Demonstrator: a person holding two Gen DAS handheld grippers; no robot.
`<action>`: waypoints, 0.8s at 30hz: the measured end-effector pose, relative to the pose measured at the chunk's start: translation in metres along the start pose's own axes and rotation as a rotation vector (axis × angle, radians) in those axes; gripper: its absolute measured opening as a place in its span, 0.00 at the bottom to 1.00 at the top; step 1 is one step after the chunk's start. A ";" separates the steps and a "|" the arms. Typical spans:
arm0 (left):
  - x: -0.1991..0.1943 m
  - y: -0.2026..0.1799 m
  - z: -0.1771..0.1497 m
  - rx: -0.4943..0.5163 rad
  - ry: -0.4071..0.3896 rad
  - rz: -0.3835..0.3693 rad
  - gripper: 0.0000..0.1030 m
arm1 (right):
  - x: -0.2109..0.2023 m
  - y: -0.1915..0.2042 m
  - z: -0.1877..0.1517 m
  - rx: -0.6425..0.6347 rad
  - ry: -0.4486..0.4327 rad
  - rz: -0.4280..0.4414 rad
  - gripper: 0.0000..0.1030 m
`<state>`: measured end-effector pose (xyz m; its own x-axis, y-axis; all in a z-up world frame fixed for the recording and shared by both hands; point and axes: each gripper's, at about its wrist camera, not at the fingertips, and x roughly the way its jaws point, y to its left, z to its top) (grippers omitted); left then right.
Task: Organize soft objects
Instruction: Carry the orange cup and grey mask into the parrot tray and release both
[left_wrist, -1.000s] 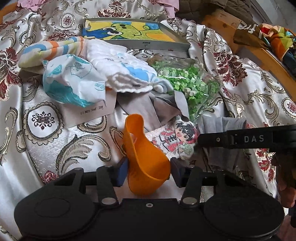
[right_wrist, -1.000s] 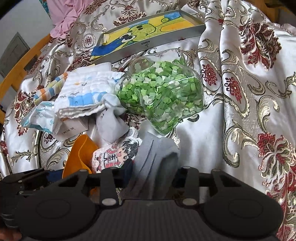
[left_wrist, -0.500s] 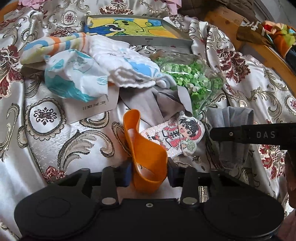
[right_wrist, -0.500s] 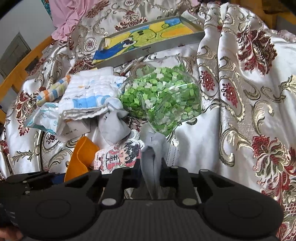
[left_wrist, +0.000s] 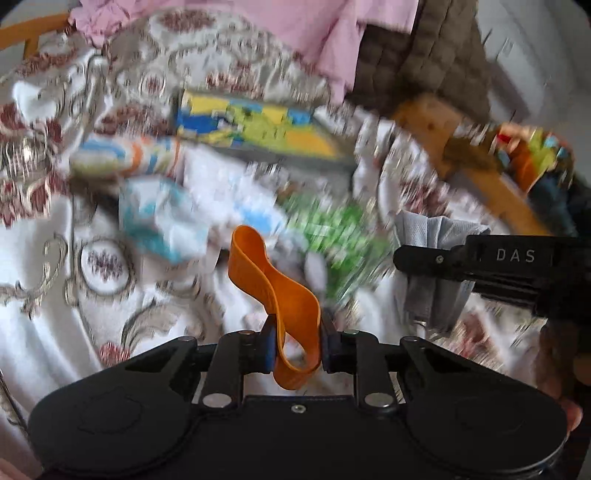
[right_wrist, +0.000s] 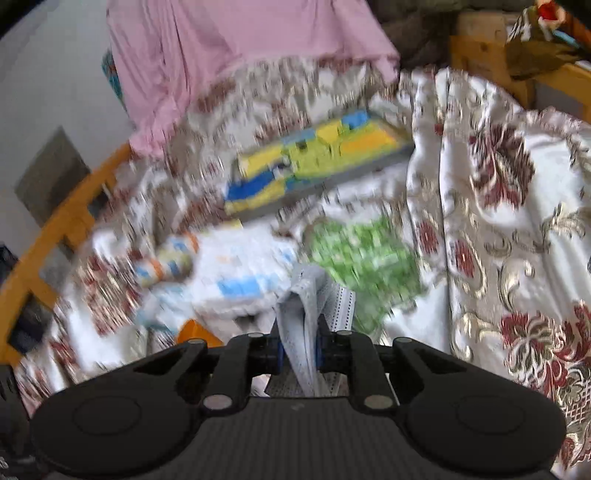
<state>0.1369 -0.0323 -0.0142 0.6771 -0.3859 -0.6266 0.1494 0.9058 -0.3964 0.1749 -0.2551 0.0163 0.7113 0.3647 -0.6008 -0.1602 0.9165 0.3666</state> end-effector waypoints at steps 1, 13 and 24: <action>-0.005 -0.004 0.005 0.004 -0.017 -0.005 0.23 | -0.007 0.004 0.004 0.009 -0.029 0.014 0.15; -0.027 -0.021 0.101 0.169 -0.202 0.024 0.24 | 0.008 0.014 0.067 -0.043 -0.231 0.046 0.16; 0.112 0.026 0.193 0.163 -0.207 0.060 0.24 | 0.138 -0.023 0.145 0.081 -0.289 0.084 0.16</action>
<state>0.3558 -0.0184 0.0353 0.8187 -0.3014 -0.4887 0.2066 0.9488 -0.2390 0.3754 -0.2496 0.0280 0.8650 0.3661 -0.3431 -0.1801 0.8648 0.4686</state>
